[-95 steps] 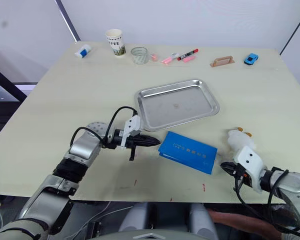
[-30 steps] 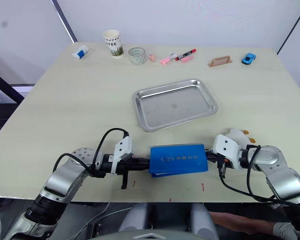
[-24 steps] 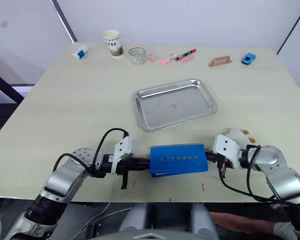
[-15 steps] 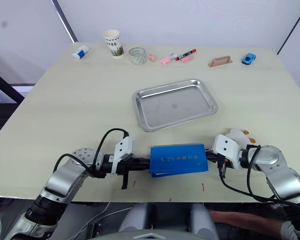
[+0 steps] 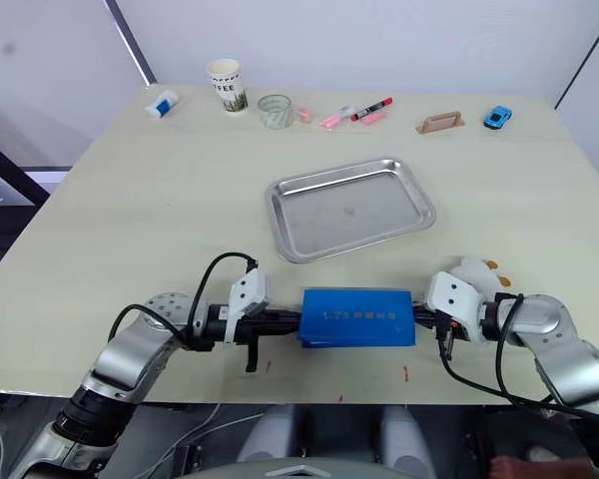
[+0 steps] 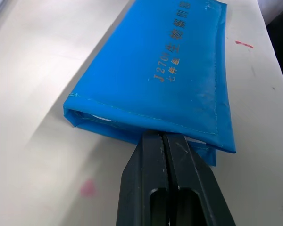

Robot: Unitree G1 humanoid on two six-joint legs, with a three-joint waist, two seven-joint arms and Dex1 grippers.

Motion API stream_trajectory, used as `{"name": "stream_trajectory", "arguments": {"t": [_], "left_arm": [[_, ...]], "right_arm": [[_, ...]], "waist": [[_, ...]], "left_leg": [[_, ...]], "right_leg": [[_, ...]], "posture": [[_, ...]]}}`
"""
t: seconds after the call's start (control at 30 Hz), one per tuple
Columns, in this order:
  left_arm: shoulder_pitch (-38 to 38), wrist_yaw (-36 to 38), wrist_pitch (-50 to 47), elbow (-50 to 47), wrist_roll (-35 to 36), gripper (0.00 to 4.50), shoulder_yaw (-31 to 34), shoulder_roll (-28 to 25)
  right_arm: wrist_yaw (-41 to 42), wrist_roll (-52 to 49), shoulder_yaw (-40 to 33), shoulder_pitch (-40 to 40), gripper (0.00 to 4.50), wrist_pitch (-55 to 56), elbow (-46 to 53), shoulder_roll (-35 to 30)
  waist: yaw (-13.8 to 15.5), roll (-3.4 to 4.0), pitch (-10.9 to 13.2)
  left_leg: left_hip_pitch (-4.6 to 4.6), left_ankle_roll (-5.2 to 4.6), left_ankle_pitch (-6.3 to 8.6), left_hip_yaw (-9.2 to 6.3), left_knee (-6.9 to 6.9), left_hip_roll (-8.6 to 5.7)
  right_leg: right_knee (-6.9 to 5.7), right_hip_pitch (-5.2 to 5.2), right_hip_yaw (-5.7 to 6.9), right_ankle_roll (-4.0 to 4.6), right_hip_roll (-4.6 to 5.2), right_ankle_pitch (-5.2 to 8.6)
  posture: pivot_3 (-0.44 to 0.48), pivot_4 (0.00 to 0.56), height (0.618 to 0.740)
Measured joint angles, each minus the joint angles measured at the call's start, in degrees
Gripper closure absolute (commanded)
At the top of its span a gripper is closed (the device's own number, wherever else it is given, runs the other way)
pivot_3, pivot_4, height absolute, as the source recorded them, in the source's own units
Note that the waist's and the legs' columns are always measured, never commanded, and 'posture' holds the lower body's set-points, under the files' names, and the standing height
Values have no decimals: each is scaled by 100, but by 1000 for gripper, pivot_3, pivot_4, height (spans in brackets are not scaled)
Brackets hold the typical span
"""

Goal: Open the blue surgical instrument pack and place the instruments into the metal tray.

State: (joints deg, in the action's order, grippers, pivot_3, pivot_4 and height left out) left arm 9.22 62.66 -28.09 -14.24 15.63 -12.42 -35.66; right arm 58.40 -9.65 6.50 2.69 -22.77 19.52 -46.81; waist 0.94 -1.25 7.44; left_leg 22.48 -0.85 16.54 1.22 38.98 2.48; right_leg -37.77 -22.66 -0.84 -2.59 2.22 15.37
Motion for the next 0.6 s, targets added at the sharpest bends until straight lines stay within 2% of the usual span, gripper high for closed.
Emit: {"name": "stream_trajectory", "arguments": {"t": [0.33, 0.4, 0.43, 0.47, 0.5, 0.6], "left_arm": [[95, -88, 25, -8, -33, 4459, -31, -34], [-132, 149, 369, 52, 226, 4459, 171, -63], [-243, 260, 487, 127, 316, 3897, 273, -108], [-324, 330, 560, 200, 369, 3662, 347, -161], [-417, 422, 699, 337, 422, 3128, 453, -241], [-620, 649, 1072, 672, 521, 1714, 766, -405]], "right_arm": [[-73, -21, -47, -48, 4500, 28, -17, 40], [-55, -232, -192, -201, 4500, 29, -21, 47], [-25, -322, -273, -281, 4188, 30, -22, 43], [-8, -390, -347, -357, 3864, 36, -22, 37], [24, -495, -484, -483, 3576, 46, -22, 18], [94, -674, -834, -809, 2156, 65, -17, -79]], "waist": [[-3, 0, 0], [-9, 2, 1], [-12, 3, 2], [-14, 3, 2], [-8, 4, 3], [-1, 3, 2]], "left_leg": [[0, 0, 0, -3, 0, -4], [1, 0, 0, -3, 0, -3], [1, 0, 0, -2, 0, -2], [0, 0, 0, -2, 0, -2], [1, 0, 0, -3, 0, -2], [0, 0, 0, -1, 0, -2]], "right_leg": [[0, 1, -5, 0, 0, 0], [1, 0, -6, 0, 0, 0], [1, 0, -6, 0, 0, 0], [1, 0, -6, 0, 0, 0], [1, 0, -4, 0, 0, 0], [2, 1, -5, 0, 0, 1]], "posture": [[0, 150, 740], [0, 150, 740], [0, 150, 740], [0, 150, 740], [0, 150, 740], [0, 150, 740]]}}
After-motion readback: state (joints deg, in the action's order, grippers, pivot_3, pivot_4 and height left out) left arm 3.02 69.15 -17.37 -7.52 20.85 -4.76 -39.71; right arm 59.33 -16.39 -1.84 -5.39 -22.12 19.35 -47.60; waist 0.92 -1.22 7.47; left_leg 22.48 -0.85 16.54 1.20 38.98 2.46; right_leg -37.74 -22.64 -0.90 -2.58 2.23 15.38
